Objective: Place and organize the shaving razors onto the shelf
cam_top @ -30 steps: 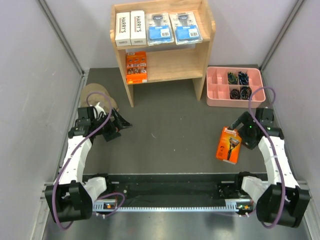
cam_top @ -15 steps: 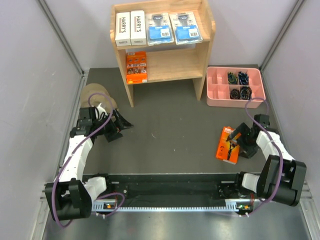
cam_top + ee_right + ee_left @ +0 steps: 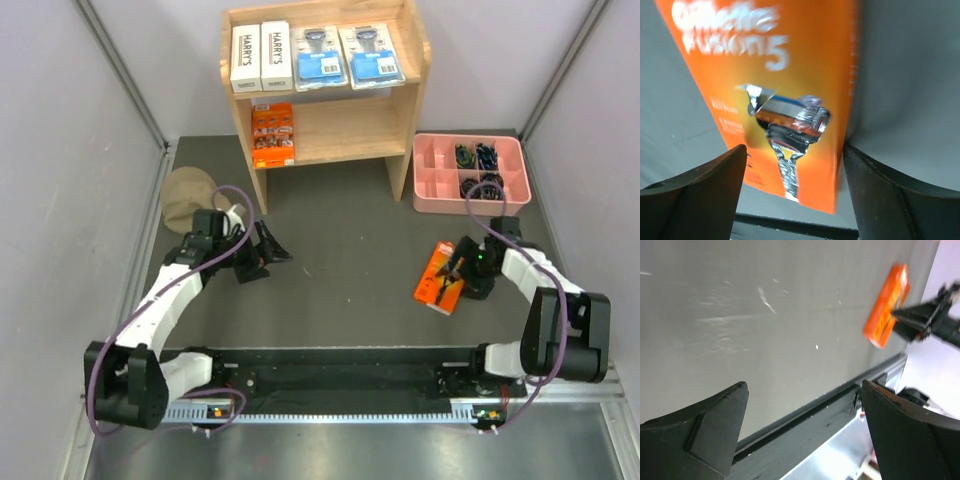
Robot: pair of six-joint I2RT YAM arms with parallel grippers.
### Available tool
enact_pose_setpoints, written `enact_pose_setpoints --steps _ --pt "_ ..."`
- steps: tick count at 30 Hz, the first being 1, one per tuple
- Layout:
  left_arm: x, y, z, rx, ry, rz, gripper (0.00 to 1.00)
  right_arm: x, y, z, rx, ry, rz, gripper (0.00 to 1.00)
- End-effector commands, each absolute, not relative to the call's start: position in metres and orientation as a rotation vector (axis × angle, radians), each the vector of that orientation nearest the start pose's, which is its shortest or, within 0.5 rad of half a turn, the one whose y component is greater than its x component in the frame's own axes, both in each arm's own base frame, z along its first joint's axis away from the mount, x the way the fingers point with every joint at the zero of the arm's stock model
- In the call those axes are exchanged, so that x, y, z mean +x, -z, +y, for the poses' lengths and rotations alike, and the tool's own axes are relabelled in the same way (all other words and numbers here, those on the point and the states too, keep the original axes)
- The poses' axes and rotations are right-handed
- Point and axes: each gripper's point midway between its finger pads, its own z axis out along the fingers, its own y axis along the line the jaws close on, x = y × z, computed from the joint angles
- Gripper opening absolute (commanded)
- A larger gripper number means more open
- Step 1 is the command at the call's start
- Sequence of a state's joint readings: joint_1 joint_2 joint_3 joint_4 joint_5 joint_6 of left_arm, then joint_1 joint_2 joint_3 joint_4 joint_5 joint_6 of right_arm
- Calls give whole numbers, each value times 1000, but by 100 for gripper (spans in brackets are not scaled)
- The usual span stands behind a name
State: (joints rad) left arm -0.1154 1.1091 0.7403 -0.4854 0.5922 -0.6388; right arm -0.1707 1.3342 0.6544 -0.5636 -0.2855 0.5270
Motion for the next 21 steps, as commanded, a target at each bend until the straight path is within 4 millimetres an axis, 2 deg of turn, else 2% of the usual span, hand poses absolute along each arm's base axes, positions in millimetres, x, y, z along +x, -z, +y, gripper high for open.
enact_pose_setpoints --steps 1,3,4,5,7,8,10,11,13,15,18,20,21 --pt "261 -142 -178 -321 1093 2448 99 232 -6 48 669 -342 2813 77" --pt "264 -146 -193 -266 1114 2446 99 235 -7 60 558 -275 2854 76" --pt "266 -140 -197 -267 1108 2473 99 233 -6 69 455 -204 2880 76" --pt "268 -145 -206 -231 1121 2465 99 240 -11 73 412 -169 2874 76" --pt "272 -139 -215 -221 1128 2491 99 235 -2 76 335 -49 2927 75" --pt "275 -145 -223 -187 1144 2477 99 237 -4 88 258 -22 2933 75" --pt "279 -140 -235 -169 1151 2495 99 234 3 91 202 50 2962 75" --pt "279 -143 -246 -131 1166 2490 99 234 2 98 173 57 2961 75" --pt "283 -139 -261 -101 1187 2493 99 235 1 102 182 32 2946 75" --pt "284 -144 -283 -42 1234 2475 99 235 -4 104 177 -8 2924 75" --pt "286 -130 -316 20 1292 2497 99 241 -22 104 164 -36 2856 75" --pt "285 -132 -335 66 1342 2480 99 245 -36 101 165 -22 2816 76" --pt "287 -124 -344 66 1360 2489 99 247 -39 98 178 -14 2805 76"
